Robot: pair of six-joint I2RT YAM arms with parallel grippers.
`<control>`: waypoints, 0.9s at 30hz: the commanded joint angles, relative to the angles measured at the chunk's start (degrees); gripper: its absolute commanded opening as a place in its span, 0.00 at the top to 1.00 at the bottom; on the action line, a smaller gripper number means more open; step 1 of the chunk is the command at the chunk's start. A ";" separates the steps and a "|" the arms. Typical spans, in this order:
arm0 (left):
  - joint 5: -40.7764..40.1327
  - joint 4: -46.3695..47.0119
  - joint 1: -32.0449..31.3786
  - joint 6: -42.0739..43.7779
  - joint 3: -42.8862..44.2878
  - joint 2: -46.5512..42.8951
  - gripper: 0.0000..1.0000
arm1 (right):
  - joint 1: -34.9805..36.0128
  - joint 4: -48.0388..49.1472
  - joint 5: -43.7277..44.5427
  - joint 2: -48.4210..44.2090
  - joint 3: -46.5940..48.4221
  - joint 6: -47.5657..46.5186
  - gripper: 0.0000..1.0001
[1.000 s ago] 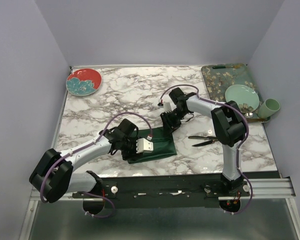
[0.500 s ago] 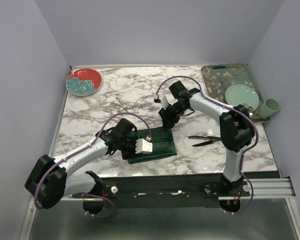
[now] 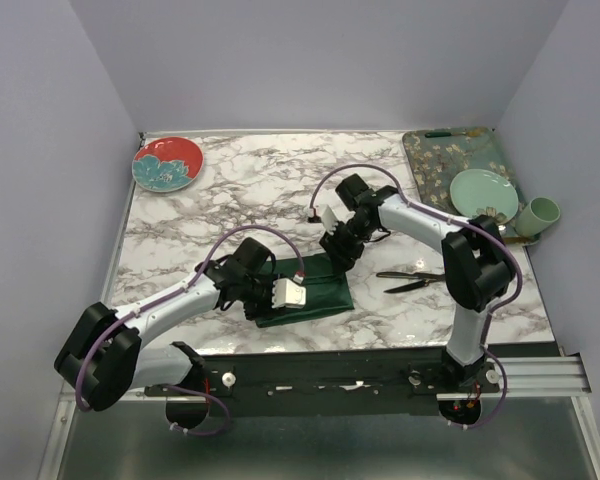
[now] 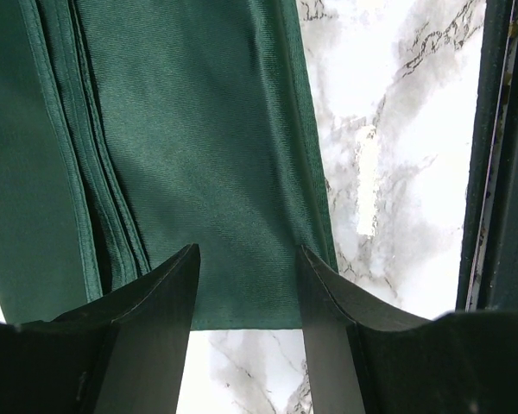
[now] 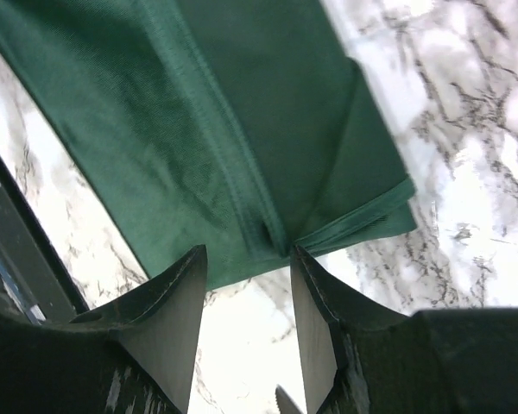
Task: Fold the napkin into a case and place the utensils inside
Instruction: Smooth out the 2/3-rectangle-folded napkin at the center of the board.
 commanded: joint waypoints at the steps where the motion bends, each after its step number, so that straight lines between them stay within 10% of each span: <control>1: 0.98 0.85 0.16 0.28 -0.40 0.75 0.43 | 2.95 2.79 1.67 -3.10 -2.98 -5.69 0.48; 27: 0.19 0.41 0.16 0.72 -2.59 0.75 0.50 | 7.44 12.38 13.36 -2.31 -9.84 -16.94 0.60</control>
